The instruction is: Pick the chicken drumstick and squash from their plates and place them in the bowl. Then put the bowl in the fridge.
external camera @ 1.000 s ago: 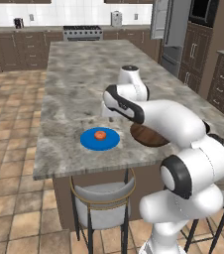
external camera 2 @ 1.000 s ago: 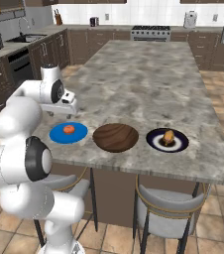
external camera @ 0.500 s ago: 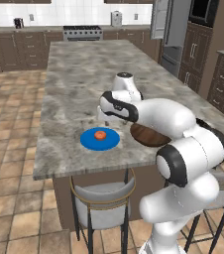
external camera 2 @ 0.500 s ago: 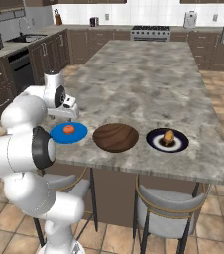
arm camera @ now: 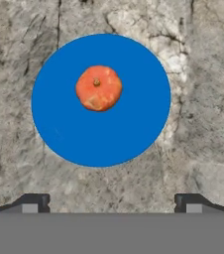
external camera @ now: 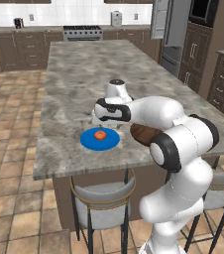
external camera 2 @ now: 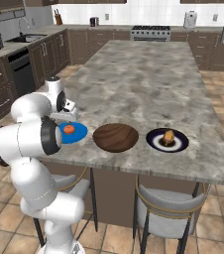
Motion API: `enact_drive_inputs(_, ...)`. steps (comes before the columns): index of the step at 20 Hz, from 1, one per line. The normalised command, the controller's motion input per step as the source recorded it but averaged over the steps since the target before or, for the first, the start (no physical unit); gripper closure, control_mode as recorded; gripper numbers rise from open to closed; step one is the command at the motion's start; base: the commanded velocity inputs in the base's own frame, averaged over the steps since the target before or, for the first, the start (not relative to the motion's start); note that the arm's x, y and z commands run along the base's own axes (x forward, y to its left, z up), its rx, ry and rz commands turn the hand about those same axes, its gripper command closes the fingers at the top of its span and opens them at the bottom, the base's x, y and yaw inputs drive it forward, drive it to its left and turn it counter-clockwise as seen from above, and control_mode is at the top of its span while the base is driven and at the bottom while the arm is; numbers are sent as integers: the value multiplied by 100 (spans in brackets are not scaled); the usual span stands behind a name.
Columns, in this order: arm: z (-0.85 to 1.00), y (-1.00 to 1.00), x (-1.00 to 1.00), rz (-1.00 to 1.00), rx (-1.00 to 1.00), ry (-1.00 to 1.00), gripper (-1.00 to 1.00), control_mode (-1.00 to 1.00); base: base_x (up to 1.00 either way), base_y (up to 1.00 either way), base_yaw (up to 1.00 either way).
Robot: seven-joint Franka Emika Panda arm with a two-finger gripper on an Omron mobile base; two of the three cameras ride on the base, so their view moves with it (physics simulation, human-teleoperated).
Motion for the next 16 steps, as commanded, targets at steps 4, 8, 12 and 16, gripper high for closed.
enact_drive_inputs(4,-28,11,34,-4,-2,0,-100,-100,0,0,0)
enact_drive_inputs(8,-29,10,40,-4,0,0,-100,-100,0,0,0)
enact_drive_inputs(12,-25,4,39,-2,0,0,-100,-100,0,0,0)
enact_drive_inputs(16,-28,3,34,-1,0,1,-100,-100,0,0,0)
